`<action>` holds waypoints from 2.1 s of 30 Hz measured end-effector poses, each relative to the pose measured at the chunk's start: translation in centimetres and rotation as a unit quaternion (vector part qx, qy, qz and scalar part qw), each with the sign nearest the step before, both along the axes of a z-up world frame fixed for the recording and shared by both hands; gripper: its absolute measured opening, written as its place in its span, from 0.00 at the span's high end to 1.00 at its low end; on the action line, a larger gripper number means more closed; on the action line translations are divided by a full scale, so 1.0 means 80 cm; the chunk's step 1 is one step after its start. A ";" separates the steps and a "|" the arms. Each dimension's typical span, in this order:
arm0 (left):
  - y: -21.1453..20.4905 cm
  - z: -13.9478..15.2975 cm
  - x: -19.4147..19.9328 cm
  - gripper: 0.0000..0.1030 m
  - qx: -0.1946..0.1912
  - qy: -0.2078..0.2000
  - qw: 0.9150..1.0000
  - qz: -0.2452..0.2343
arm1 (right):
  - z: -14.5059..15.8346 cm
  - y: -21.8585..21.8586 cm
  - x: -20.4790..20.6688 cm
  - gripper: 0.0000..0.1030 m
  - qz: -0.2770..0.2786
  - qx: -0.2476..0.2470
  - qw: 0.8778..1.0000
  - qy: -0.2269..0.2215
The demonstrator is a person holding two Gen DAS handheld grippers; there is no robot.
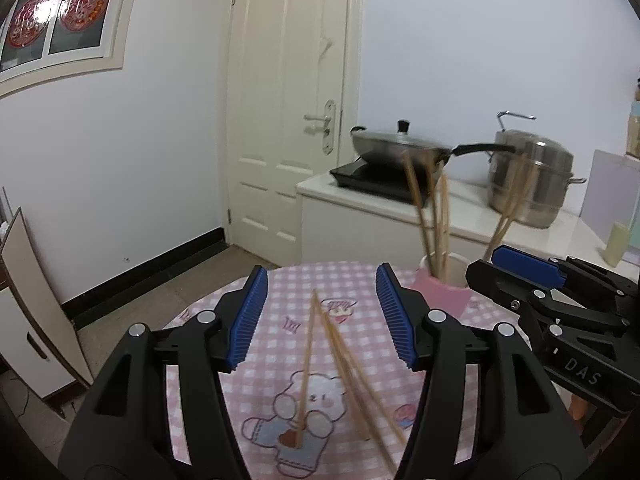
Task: Organize utensils
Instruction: 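Move the left tool back to the pile and close on a chopstick while the right tool grasps another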
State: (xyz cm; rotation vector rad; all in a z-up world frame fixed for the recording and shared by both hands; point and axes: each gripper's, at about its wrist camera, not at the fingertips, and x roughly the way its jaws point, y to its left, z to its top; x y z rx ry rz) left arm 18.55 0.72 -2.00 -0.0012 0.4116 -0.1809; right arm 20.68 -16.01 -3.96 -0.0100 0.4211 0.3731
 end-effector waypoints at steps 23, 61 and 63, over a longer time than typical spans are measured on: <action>0.048 -0.140 0.115 0.43 0.018 0.236 0.971 -0.006 | -0.136 0.047 0.079 0.66 0.008 -0.111 0.978 0.178; -0.032 -0.184 0.272 0.91 0.099 0.286 0.953 -0.026 | -0.166 0.062 0.159 0.72 -0.002 -0.124 0.966 0.226; -0.025 -0.184 0.263 0.92 0.098 0.287 0.952 -0.028 | -0.165 0.063 0.162 0.72 -0.003 -0.125 0.966 0.227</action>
